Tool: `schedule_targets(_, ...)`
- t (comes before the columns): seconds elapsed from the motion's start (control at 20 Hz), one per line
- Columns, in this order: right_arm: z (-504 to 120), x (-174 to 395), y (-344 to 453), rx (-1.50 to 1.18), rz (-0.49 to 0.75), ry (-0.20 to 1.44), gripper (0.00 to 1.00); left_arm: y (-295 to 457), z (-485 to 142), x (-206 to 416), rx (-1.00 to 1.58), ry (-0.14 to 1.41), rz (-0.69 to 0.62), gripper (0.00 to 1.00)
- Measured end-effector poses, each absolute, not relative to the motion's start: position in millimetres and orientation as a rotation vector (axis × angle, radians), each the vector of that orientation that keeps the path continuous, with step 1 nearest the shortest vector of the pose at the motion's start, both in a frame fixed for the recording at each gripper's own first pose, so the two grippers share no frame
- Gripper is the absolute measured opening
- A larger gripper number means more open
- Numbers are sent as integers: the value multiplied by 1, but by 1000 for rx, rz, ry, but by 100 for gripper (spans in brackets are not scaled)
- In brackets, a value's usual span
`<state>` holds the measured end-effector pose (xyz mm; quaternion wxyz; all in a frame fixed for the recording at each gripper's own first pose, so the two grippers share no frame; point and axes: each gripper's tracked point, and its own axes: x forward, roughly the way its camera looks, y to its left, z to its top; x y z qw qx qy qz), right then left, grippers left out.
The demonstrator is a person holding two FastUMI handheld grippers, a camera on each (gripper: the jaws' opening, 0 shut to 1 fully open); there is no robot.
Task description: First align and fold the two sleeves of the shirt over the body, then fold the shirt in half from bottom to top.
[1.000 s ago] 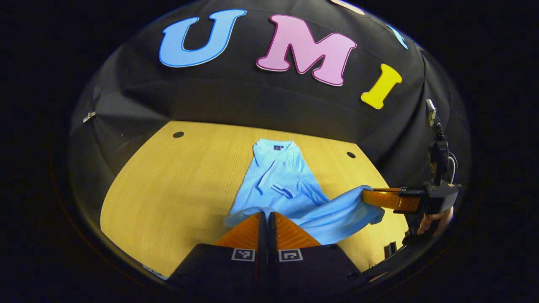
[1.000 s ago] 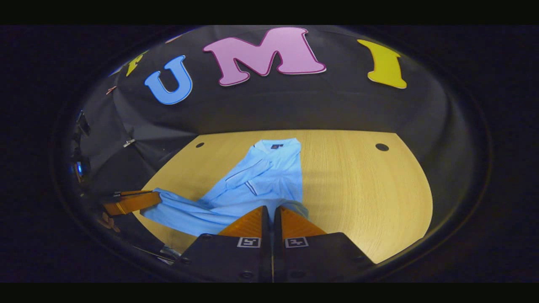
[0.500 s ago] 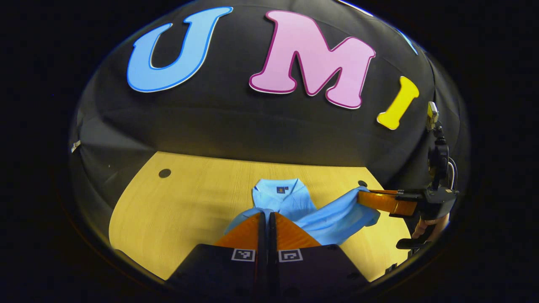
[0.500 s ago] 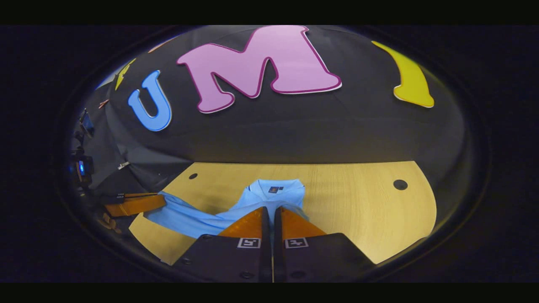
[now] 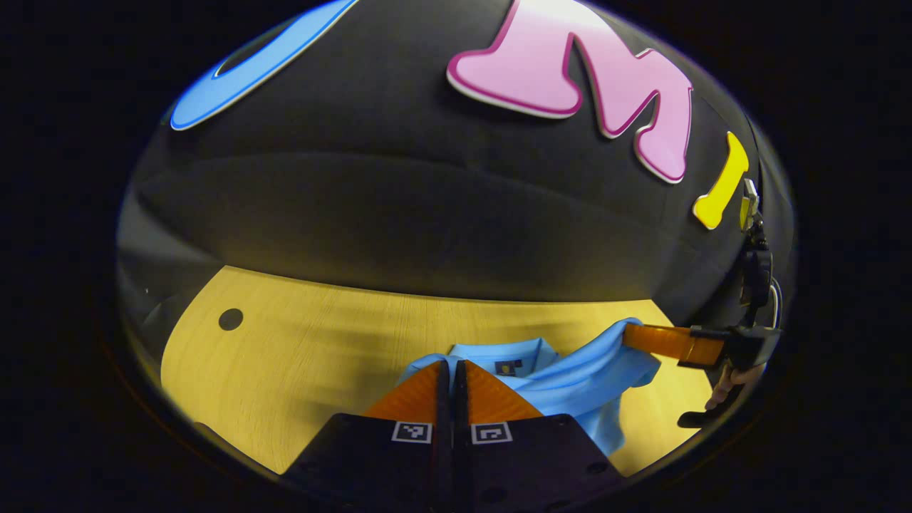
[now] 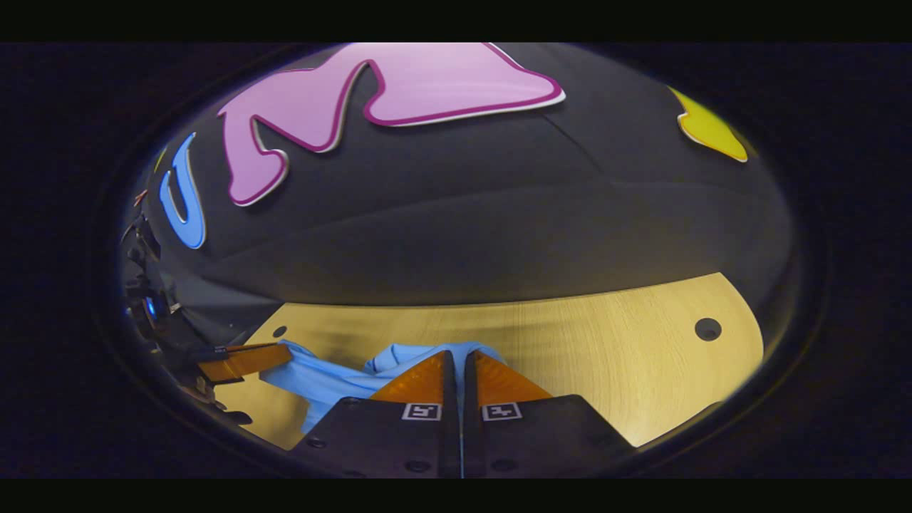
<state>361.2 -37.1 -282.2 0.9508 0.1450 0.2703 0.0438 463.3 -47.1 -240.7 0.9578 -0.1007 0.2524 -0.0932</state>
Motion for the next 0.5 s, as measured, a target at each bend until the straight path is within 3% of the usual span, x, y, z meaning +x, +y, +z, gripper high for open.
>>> schedule_targets(0.1,-306,370,-42,289,55,563,0,-40,-261,487,-205,492,-166,6)
schedule_targets(0.2,-331,376,-45,273,33,588,3,-36,-277,505,-203,468,-147,6)
schedule_targets(0.25,-338,373,-44,257,21,597,6,-35,-283,510,-201,462,-144,12)
schedule_targets(0.3,-343,373,-47,229,6,607,0,-32,-288,512,-188,460,-130,11)
schedule_targets(0.35,-349,372,-49,209,3,609,9,-31,-291,514,-177,461,-117,19)
schedule_targets(0.4,-352,371,-51,188,-2,607,6,-31,-292,514,-175,465,-110,20)
schedule_targets(0.45,-353,373,-57,170,-9,597,31,-30,-294,512,-177,469,-105,36)
schedule_targets(0.5,-349,372,-59,161,-10,581,36,-31,-292,507,-175,475,-109,35)
